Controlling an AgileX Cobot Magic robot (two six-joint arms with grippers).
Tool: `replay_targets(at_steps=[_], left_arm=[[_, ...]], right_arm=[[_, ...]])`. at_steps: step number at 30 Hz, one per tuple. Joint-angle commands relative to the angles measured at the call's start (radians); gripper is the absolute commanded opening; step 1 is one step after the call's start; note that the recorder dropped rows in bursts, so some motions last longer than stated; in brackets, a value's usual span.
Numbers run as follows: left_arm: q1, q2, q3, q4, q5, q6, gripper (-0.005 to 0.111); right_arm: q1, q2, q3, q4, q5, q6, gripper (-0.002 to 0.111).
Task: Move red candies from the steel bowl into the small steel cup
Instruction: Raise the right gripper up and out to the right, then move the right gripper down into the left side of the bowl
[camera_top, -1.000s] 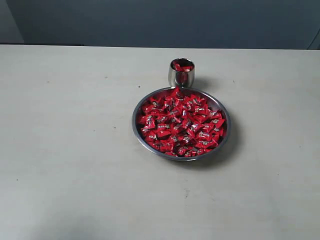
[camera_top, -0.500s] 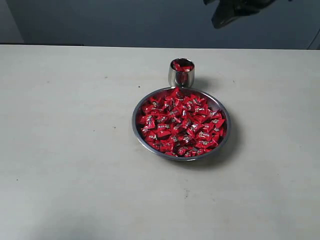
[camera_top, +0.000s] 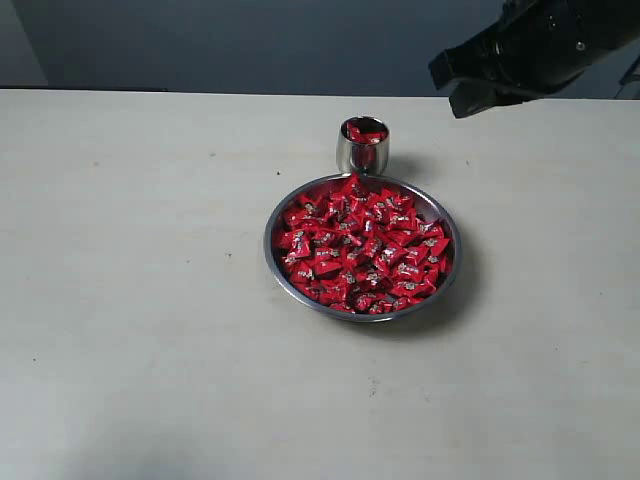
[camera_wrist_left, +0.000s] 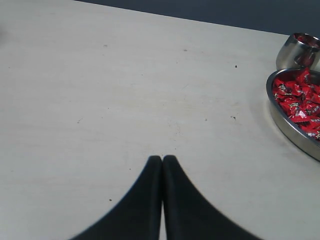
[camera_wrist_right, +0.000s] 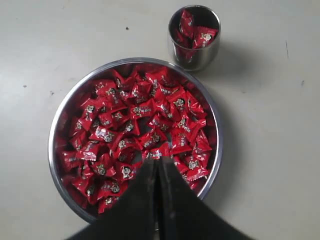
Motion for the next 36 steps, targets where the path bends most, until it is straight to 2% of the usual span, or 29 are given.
replay_targets(at_steps=[1,15,21,32,36], left_arm=[[0.003,-0.004,0.000,0.000,-0.005,-0.002,0.000],[0.003,-0.004,0.000,0.000,-0.005,-0.002,0.000],[0.003,-0.004,0.000,0.000,-0.005,-0.002,0.000],[0.003,-0.004,0.000,0.000,-0.005,-0.002,0.000],[0.003,-0.004,0.000,0.000,-0.005,-0.002,0.000]], right_arm=[[-0.005,-0.033,0.050,0.000,-0.048,-0.032,0.000],[-0.005,-0.034,0.072,0.000,-0.063,-0.034,0.000],[-0.005,0.014,0.072,0.011,0.025,-0.034,0.000],[-0.003,0.217,0.072,0.256,0.059,-0.192,0.001],[0.008,0.285,0.071,0.280,0.045,-0.220,0.001]])
